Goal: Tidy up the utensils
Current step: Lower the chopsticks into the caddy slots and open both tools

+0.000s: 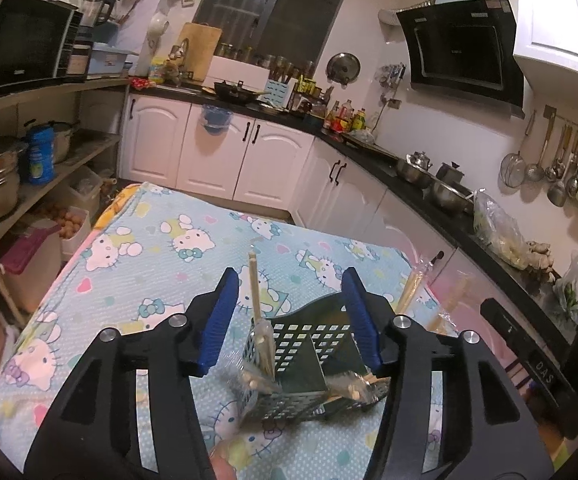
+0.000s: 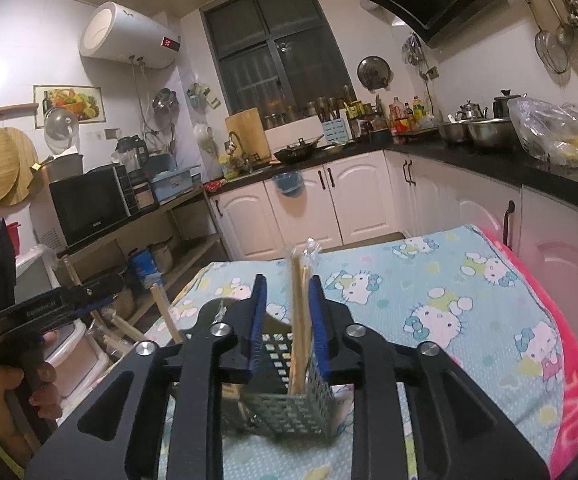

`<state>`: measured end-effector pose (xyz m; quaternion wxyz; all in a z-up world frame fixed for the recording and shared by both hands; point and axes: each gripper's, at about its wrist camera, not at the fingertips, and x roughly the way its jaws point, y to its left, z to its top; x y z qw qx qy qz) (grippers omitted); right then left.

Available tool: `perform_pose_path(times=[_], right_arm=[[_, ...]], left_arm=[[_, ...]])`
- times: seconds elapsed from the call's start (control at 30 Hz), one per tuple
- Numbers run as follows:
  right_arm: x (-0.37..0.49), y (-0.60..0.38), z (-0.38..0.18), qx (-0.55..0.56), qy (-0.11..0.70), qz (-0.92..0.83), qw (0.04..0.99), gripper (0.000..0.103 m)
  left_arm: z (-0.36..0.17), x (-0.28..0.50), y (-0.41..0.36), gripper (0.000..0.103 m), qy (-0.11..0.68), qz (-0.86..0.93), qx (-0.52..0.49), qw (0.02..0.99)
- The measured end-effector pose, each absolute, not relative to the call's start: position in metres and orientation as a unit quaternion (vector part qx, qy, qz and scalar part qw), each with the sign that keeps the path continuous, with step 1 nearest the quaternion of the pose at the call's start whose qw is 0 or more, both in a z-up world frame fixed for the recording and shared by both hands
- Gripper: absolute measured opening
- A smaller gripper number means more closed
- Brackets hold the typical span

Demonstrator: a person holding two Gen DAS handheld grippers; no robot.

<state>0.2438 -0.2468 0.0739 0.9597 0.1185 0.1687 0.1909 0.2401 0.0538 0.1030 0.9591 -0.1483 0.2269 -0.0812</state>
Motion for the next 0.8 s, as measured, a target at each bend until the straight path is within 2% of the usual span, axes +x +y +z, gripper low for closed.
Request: perform_pose_path(times=[0.07,0.23,0.37,0.53,0.8], right_arm=[[0.238,-0.246,0.075,0.116,0.17,0.193,0.959,0.024],[0.226,-0.245,0.076,0.114,0.176,0.198,0.958,0.038],[0.215,-0.243,0.077,0.109,0.178,0.2,0.957,0.042],[0.203,-0.242,0.074,0.106,0.185,0.199,0.957,0.047],[0.19,-0.239,0.065,0.098,0.206,0.2,0.953,0.05]], left_arm=[[0.104,0.235,0.056,0.053,0.225,-0.081,-0.151,0.959],[0.105,0.22,0.058,0.07,0.22,-0.074,-0.155,0.96],[0.104,0.21,0.06,0.077,0.218,-0.074,-0.157,0.96],[0.1,0.198,0.064,0.083,0.222,-0.073,-0.162,0.959],[0.085,0.181,0.071,0.085,0.239,-0.066,-0.159,0.956]])
